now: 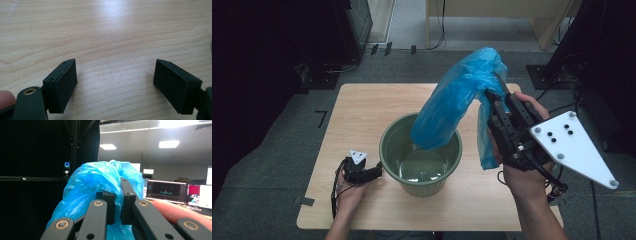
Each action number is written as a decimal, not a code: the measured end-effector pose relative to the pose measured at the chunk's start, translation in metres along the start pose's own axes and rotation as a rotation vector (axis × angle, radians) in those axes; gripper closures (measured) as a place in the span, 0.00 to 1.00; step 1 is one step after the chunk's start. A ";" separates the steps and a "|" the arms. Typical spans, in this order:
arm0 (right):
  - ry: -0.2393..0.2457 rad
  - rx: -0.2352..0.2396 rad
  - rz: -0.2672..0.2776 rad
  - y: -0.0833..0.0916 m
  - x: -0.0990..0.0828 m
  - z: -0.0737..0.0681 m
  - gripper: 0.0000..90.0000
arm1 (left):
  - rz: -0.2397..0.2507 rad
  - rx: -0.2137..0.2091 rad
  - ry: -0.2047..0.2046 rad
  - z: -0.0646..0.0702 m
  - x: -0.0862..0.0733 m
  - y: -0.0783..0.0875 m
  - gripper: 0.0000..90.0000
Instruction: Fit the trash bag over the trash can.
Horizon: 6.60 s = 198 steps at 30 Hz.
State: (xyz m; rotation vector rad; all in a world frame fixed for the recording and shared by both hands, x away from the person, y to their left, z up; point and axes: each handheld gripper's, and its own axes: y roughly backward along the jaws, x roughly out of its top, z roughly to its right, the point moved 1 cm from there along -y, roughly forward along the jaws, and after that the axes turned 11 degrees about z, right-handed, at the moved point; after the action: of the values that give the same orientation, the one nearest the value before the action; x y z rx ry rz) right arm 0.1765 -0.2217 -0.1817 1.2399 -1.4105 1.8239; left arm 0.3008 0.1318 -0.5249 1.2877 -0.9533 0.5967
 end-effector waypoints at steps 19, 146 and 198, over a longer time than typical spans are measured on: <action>-0.034 0.078 -0.139 -0.006 -0.056 -0.009 0.60 | 0.038 -0.017 0.130 -0.013 0.005 0.009 0.20; -0.068 0.214 -0.250 0.029 -0.133 -0.023 0.78 | 0.639 -0.306 0.048 0.071 0.141 0.131 1.00; -0.030 0.275 -0.198 0.026 -0.120 -0.049 1.00 | 0.801 -0.018 -0.316 0.101 0.172 0.175 0.50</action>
State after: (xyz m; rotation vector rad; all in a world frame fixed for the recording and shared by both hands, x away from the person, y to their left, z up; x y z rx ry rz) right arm 0.1914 -0.1692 -0.3019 1.4901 -1.0330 1.9109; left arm 0.2179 0.0491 -0.2866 0.9655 -1.7567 1.0047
